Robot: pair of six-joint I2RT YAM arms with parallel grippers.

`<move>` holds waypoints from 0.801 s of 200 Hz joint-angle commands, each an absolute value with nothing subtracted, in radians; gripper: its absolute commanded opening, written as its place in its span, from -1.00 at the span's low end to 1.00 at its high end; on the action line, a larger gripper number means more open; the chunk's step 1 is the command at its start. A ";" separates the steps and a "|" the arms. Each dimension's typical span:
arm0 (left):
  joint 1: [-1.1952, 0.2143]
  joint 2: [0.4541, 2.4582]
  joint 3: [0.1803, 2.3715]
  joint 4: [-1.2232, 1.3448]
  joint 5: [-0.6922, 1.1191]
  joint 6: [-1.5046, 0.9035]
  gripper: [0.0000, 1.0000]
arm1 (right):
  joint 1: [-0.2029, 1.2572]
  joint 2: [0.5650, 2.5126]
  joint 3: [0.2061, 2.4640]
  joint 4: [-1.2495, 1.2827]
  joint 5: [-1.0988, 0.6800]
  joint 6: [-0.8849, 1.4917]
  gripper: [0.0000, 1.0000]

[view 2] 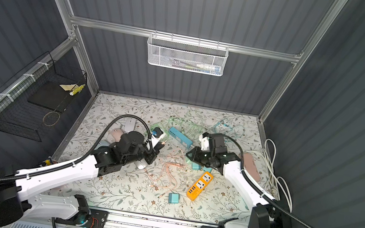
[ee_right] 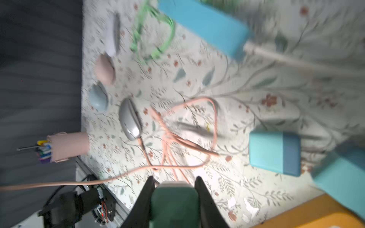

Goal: Unplug the wireless mouse
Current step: Place the plug at the center of the board, then place the power cord at the center of the board.

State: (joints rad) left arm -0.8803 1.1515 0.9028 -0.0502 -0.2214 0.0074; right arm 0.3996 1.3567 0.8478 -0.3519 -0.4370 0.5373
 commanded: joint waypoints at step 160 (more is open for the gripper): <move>-0.826 1.352 1.220 -0.372 -0.233 -0.115 0.32 | 0.521 1.227 0.815 -0.313 -0.227 0.456 0.11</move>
